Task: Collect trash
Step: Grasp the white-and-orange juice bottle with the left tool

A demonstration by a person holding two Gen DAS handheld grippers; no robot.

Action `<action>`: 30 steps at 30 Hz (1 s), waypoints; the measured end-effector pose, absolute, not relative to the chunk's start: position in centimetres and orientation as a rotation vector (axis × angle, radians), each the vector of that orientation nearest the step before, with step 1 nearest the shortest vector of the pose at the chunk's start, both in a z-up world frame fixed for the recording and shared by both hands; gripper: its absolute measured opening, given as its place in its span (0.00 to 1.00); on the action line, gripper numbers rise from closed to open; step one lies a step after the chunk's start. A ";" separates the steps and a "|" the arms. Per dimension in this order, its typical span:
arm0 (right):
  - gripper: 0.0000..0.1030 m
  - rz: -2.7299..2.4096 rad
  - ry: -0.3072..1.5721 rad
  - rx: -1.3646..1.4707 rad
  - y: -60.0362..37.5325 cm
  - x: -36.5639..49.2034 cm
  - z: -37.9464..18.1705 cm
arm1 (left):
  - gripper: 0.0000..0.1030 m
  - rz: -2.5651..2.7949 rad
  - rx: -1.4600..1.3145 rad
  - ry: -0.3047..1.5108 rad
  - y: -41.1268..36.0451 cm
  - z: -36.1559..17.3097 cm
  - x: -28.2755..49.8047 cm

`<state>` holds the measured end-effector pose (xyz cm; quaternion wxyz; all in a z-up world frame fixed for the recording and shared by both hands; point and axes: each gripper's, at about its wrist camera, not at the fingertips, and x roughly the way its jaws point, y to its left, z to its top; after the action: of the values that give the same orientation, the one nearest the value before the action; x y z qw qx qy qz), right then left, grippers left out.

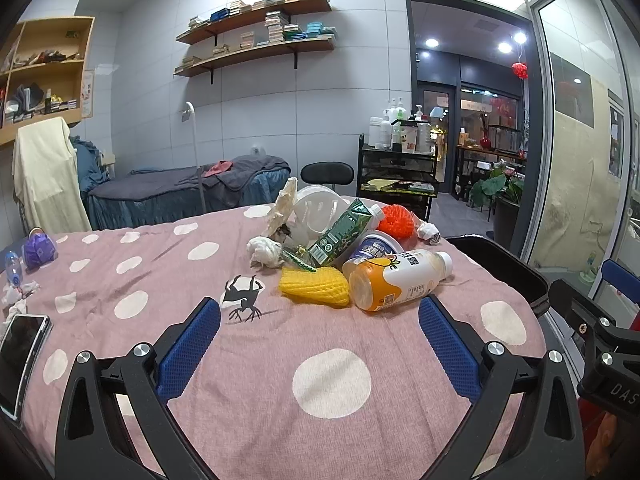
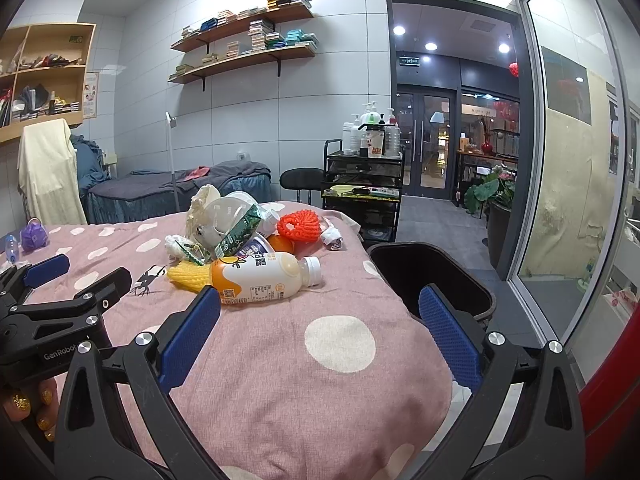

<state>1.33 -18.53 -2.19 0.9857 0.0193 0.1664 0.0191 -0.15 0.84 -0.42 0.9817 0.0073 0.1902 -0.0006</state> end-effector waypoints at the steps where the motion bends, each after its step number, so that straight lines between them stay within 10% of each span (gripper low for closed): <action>1: 0.95 0.039 0.335 0.039 -18.5 1.3 -2.2 | 0.94 -0.002 0.014 0.383 0.9 -0.4 -0.2; 30: 0.95 0.054 0.505 0.077 -21.8 6.3 -4.1 | 0.92 -0.538 0.352 0.642 -3.2 -0.9 10.8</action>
<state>6.34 -21.80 -4.15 0.9672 0.0381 0.2497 0.0268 10.77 -3.18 -0.88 0.8986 0.1699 0.3101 -0.2597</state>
